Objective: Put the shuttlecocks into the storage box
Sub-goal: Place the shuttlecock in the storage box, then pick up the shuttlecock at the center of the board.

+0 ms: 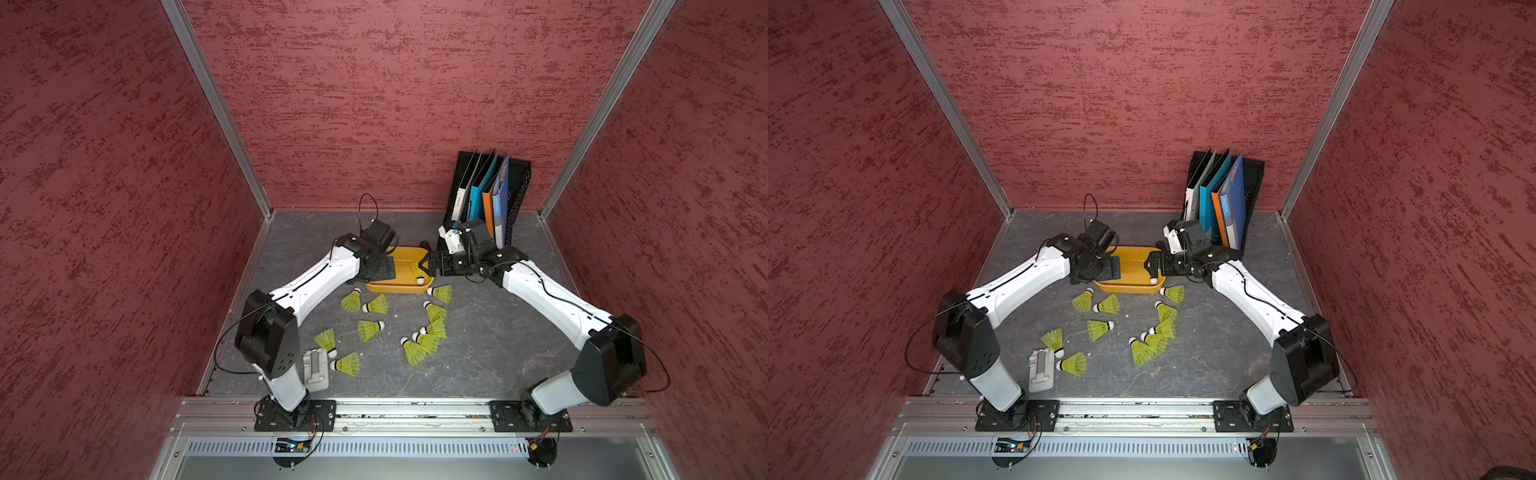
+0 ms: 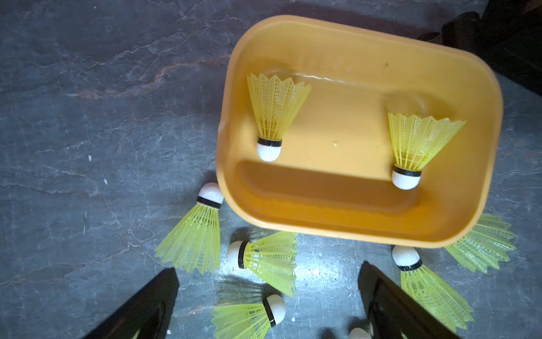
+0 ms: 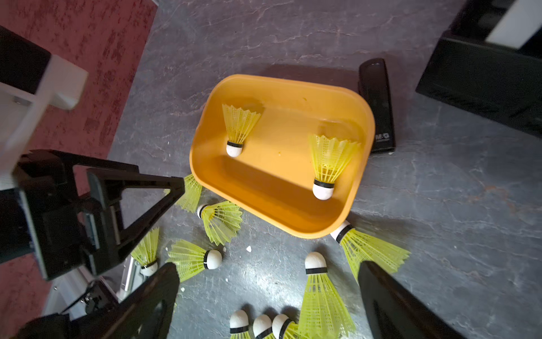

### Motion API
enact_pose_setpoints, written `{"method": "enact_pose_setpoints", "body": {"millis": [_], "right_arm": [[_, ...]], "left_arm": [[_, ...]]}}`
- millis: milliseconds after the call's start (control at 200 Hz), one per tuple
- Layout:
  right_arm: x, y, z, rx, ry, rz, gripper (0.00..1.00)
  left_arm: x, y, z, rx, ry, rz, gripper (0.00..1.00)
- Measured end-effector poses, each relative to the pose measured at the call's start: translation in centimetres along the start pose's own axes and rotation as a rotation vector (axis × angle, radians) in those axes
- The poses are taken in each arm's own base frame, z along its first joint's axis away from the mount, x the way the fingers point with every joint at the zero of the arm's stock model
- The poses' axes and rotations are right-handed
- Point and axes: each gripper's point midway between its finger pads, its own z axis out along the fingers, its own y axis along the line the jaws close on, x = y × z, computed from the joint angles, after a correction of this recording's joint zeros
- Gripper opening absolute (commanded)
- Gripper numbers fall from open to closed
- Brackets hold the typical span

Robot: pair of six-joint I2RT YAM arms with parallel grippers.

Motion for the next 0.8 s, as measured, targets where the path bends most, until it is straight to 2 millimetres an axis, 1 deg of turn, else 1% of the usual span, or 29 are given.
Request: {"method": "enact_pose_setpoints", "body": {"millis": [140, 255, 351, 416, 526, 616, 706, 802], "right_arm": [[2.1, 1.4, 0.6, -0.027, 0.007, -0.177, 0.93], [4.5, 2.5, 0.9, -0.066, 0.007, -0.333, 0.9], [6.2, 4.0, 1.4, -0.11, 0.01, -0.482, 0.87], [7.2, 5.2, 1.8, -0.145, 0.015, -0.581, 0.87], [8.5, 6.7, 2.4, -0.201, 0.021, -0.724, 0.87], [9.6, 7.7, 3.1, -0.247, 0.029, -0.822, 0.86], [10.7, 8.4, 3.9, -0.291, 0.043, -0.902, 0.83], [12.1, 8.6, 5.1, -0.322, 0.076, -0.965, 0.78]], "left_arm": [[3.7, 1.0, -1.7, 0.095, 0.014, -0.034, 1.0], [6.7, 1.7, -2.5, 0.166, 0.022, -0.058, 1.0], [8.9, 2.0, -3.2, 0.245, 0.013, -0.08, 1.0], [10.2, 2.3, -3.6, 0.307, 0.003, -0.108, 1.0], [11.9, 3.1, -4.0, 0.377, -0.012, -0.16, 1.0], [12.9, 3.7, -4.4, 0.416, -0.017, -0.201, 1.0], [13.5, 4.1, -5.0, 0.446, -0.023, -0.238, 1.0], [14.1, 4.7, -5.6, 0.465, -0.026, -0.271, 1.0]]}}
